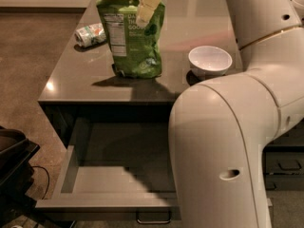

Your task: Place green rice chip bag into top drawer

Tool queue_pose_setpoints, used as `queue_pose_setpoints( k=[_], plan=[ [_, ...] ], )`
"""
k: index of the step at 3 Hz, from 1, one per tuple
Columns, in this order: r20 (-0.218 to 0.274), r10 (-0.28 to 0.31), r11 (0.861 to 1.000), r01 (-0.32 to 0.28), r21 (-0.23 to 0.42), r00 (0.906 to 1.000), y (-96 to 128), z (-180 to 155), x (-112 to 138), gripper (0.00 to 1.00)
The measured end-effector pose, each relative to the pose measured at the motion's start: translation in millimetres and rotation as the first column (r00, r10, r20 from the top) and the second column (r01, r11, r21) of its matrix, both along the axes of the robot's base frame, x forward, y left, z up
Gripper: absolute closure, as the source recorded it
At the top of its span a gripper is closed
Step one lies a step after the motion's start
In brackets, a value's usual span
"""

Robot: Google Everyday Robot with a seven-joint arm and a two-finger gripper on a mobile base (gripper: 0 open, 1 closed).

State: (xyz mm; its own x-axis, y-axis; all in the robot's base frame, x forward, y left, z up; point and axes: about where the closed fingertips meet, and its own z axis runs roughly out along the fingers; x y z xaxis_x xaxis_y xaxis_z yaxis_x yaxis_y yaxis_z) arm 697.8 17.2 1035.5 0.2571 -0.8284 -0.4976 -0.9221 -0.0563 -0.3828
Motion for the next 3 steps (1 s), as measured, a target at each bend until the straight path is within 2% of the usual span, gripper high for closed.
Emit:
queue_pose_setpoints(
  k=[1, 2, 3],
  plan=[
    [-0.001, 0.0, 1.0, 0.0, 0.0, 1.0, 0.2, -0.6, 0.1, 0.0],
    [-0.001, 0.0, 1.0, 0.0, 0.0, 1.0, 0.2, -0.6, 0.1, 0.19],
    [-0.001, 0.0, 1.0, 0.0, 0.0, 1.0, 0.2, -0.6, 0.1, 0.42]
  ],
)
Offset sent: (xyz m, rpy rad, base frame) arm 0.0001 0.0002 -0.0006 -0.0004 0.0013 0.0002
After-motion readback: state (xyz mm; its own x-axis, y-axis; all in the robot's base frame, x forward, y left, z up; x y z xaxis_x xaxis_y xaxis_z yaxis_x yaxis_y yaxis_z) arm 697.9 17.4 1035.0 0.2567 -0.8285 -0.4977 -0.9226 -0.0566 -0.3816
